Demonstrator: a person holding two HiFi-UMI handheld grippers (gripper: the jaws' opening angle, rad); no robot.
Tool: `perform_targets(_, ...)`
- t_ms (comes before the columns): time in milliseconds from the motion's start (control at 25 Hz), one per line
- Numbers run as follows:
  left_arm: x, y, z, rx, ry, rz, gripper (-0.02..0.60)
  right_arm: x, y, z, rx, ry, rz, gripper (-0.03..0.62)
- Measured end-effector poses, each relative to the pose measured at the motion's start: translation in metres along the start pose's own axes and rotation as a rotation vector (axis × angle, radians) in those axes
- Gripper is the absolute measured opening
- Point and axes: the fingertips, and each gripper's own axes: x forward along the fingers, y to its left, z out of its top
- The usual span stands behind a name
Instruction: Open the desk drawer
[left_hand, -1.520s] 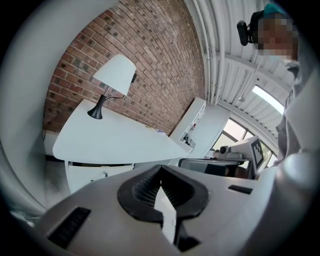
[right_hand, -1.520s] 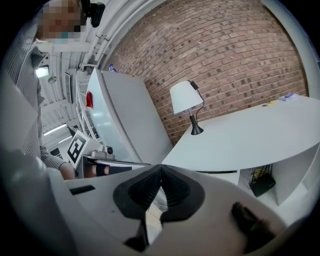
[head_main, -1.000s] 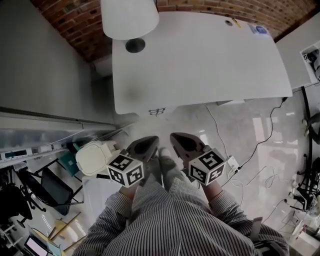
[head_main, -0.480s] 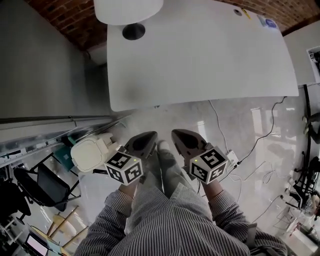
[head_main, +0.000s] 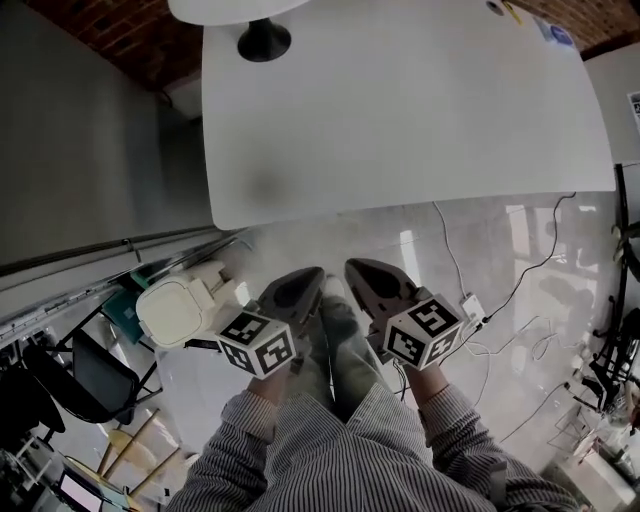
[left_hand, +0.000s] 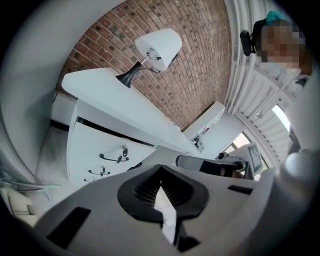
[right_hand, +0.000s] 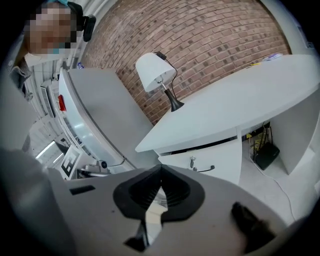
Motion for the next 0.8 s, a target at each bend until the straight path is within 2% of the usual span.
perform_targets(160,0.005,0.013,-0.008,-0.016,-0.004,-0.012,0.012,0.017,-0.003,-0.012,0.008,-0.022,0.065,0.015)
perform_targets(280,0.008,0.026,-0.016,-0.002,0.007,-0.002,0.012,0.027,-0.012,-0.026,0.006,-0.002,0.057,0.015)
perform_targets(600,0.018,0.059,-0.047,-0.119,0.004,0.027,0.012,0.037,-0.038,-0.065,0.221,0.011,0.044,0.015)
perform_targets(800,0.032,0.062,-0.058,-0.151,-0.025,-0.011,0.012,0.043,-0.047,-0.083,0.228,0.018,0.059,0.015)
